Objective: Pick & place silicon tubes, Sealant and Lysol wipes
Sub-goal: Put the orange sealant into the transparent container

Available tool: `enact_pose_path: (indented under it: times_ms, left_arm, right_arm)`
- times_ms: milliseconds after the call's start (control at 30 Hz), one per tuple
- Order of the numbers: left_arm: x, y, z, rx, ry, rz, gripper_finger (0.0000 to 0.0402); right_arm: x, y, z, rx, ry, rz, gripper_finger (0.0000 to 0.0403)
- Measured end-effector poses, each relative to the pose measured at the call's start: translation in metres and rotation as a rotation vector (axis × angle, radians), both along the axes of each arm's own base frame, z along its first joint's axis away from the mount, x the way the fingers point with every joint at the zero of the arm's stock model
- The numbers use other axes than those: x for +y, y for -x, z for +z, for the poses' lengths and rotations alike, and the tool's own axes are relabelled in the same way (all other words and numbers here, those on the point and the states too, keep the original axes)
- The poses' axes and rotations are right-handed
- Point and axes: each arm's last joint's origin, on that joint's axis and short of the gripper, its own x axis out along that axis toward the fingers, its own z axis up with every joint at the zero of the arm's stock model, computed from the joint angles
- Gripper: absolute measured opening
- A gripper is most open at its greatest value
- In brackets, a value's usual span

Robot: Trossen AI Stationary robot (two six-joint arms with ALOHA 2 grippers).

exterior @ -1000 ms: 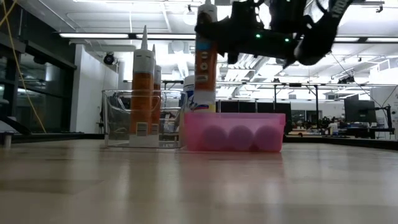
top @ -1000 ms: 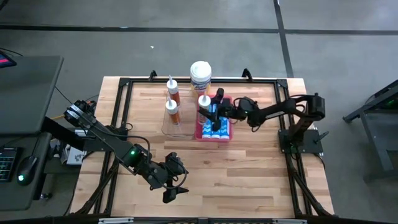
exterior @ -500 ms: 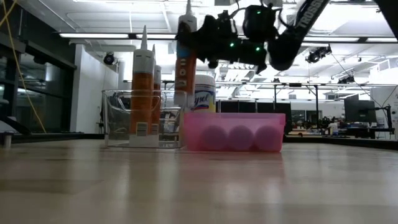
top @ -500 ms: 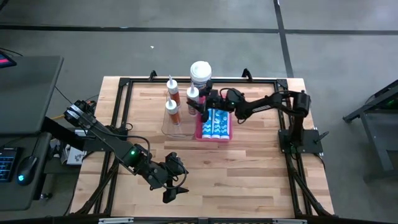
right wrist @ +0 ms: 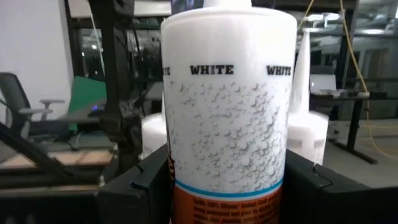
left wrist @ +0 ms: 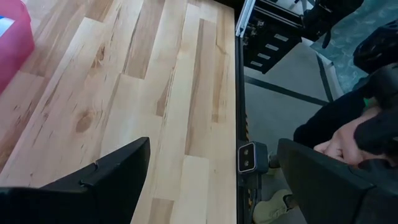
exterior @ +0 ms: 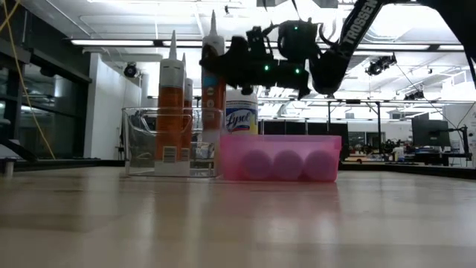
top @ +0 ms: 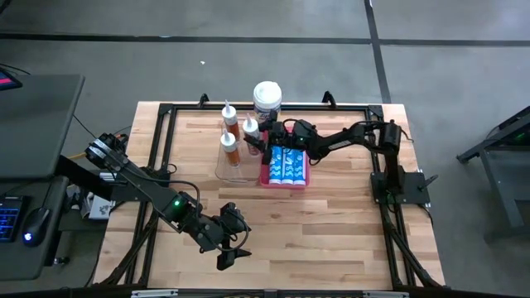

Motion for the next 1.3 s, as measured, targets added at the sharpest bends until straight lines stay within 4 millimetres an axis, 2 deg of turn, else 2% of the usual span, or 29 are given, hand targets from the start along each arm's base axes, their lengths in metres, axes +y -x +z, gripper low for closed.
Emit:
enact_pose_path:
  times_ms: [600,1067,1300]
  left_arm:
    - [0.0,0.0,0.0,0.0,0.0,0.0,0.0346]
    - [0.0,0.0,0.0,0.0,0.0,0.0,0.0346]
    - [0.0,0.0,0.0,0.0,0.0,0.0,0.0346]
  right_arm:
    - [-0.001,-0.007,-0.036,0.064,-0.05,-0.003,0.0198]
    - [-0.004,-0.007,-0.04,0.092,-0.057,-0.008,0.0198]
    - [-0.006,-0.016,-0.052,0.065,-0.083,0.01,0.0198]
